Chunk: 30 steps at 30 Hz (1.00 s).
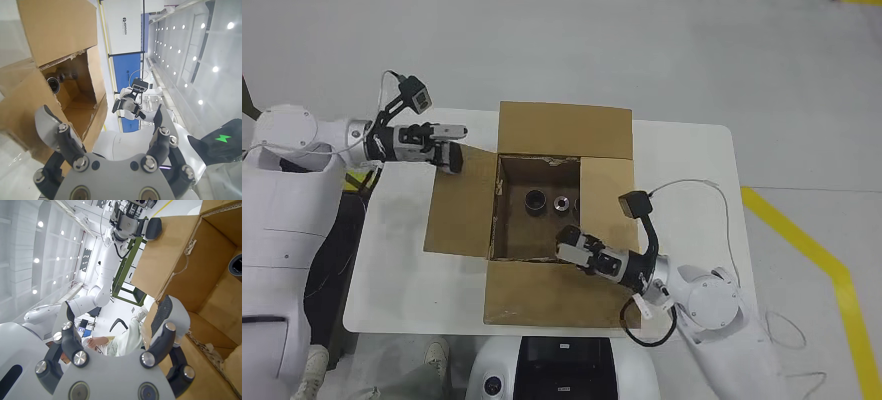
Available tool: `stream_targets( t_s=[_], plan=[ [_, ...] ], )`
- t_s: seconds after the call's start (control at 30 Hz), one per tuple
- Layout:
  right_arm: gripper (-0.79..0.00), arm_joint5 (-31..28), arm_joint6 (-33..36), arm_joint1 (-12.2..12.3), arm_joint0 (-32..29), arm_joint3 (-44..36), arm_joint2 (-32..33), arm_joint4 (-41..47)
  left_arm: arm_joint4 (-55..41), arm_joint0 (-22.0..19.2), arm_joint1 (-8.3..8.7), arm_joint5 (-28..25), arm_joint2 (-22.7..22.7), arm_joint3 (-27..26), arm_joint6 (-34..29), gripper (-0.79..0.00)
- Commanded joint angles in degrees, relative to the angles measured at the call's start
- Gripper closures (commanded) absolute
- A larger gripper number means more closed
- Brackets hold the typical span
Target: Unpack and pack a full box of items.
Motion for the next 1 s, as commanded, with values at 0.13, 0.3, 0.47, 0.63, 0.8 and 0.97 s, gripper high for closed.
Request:
stream_targets(
  t_s=[0.13,0.3,0.47,0.63,0.8,0.97],
  plan=[
    [-0.785,1.94,3.57,1.02,-2.41,-2.54,2.43,-0.42,1.03,-1.52,-0.88,2.67,4.05,-4.14,2.93,-0.785],
    [-0.785,3.02,4.98,1.65,-4.12,-4.03,3.56,-0.72,1.59,-2.75,-1.76,3.42,7.63,-5.69,4.25,-0.785],
    [-0.785,3.17,5.25,2.00,-4.96,-4.35,3.95,0.07,2.72,-3.80,-2.19,3.37,9.12,-6.29,5.72,-0.785],
    [-0.785,3.17,5.25,2.00,-4.96,-4.35,3.95,0.07,2.72,-3.80,-2.19,3.37,9.12,-6.29,5.72,-0.785],
    [-0.785,3.17,5.25,2.00,-4.96,-4.35,3.95,0.07,2.72,-3.80,-2.19,3.37,9.12,-6.29,5.72,-0.785],
    [-0.785,3.17,5.25,2.00,-4.96,-4.35,3.95,0.07,2.72,-3.80,-2.19,3.37,9.12,-6.29,5.72,-0.785]
  ],
)
